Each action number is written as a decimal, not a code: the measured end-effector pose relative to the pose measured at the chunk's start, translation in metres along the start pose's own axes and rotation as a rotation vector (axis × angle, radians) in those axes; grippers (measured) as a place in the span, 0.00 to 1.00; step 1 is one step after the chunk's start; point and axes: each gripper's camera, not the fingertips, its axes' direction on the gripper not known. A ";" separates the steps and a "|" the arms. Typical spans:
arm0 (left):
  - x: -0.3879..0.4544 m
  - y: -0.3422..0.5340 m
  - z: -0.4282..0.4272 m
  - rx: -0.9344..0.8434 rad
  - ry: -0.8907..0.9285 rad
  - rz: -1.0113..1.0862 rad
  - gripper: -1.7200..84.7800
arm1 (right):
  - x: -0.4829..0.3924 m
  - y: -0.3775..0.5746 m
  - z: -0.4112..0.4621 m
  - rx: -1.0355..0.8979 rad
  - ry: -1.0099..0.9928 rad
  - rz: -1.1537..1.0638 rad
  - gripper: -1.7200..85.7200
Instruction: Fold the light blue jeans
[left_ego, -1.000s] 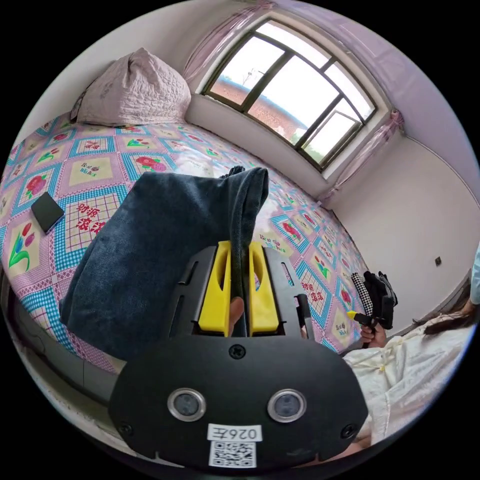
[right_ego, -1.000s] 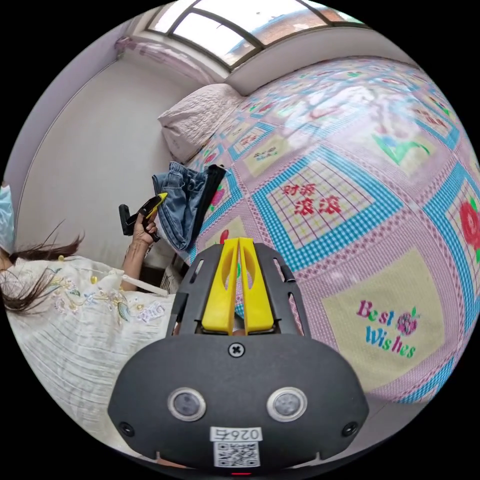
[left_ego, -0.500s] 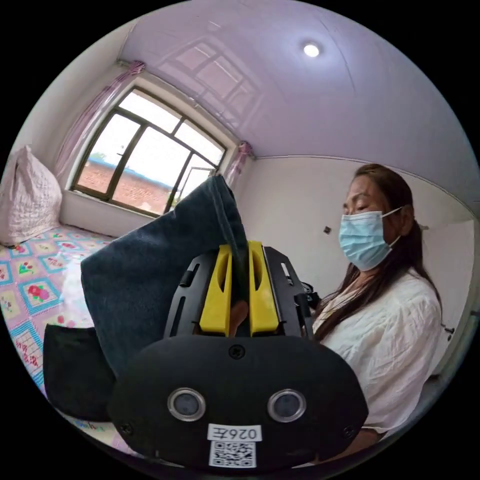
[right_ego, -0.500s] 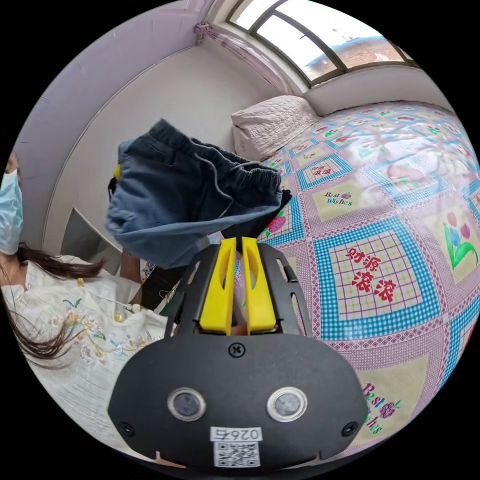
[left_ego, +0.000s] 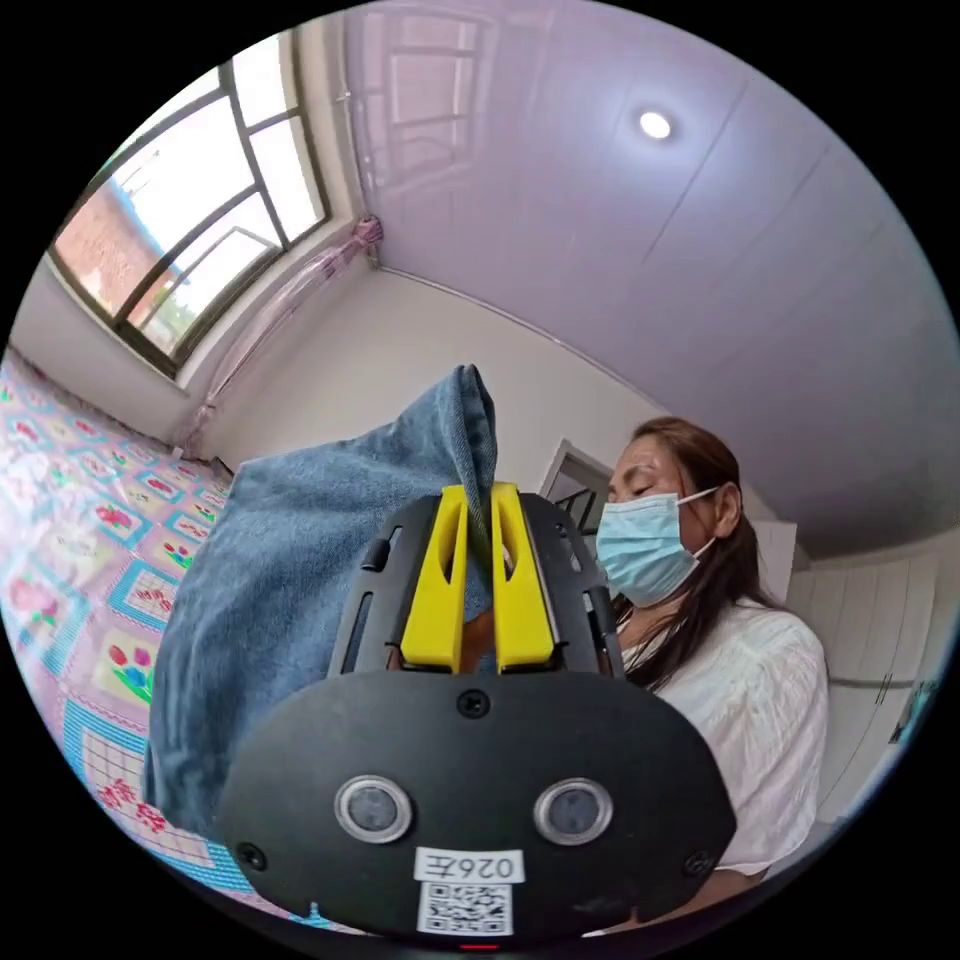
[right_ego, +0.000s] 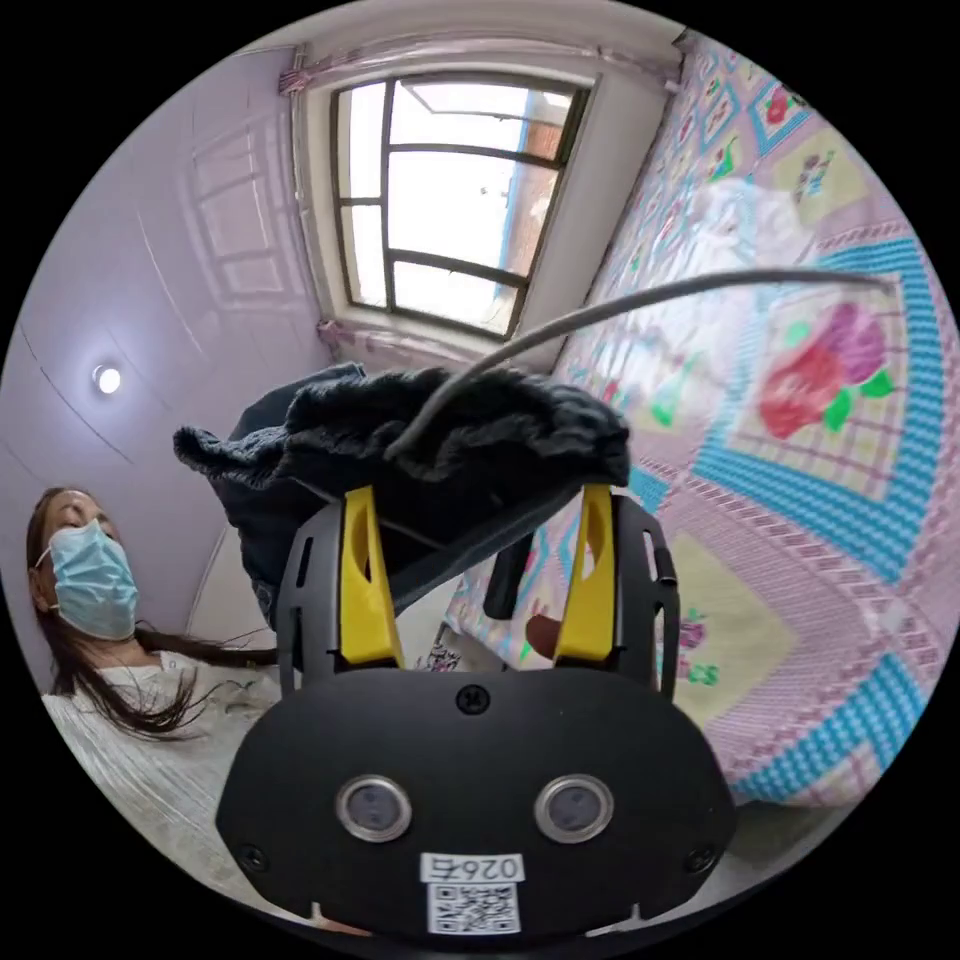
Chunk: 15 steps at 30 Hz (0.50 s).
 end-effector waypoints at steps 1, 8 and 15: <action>-0.028 0.019 0.003 0.050 0.017 -0.076 0.07 | 0.001 -0.006 -0.013 0.006 0.034 0.001 0.32; -0.103 0.133 -0.005 -0.159 -0.569 -0.356 0.07 | 0.048 -0.059 -0.114 -0.062 0.405 0.050 0.27; -0.089 0.104 -0.016 0.008 -0.559 -0.116 0.01 | 0.078 -0.039 -0.146 -0.039 0.332 0.178 0.18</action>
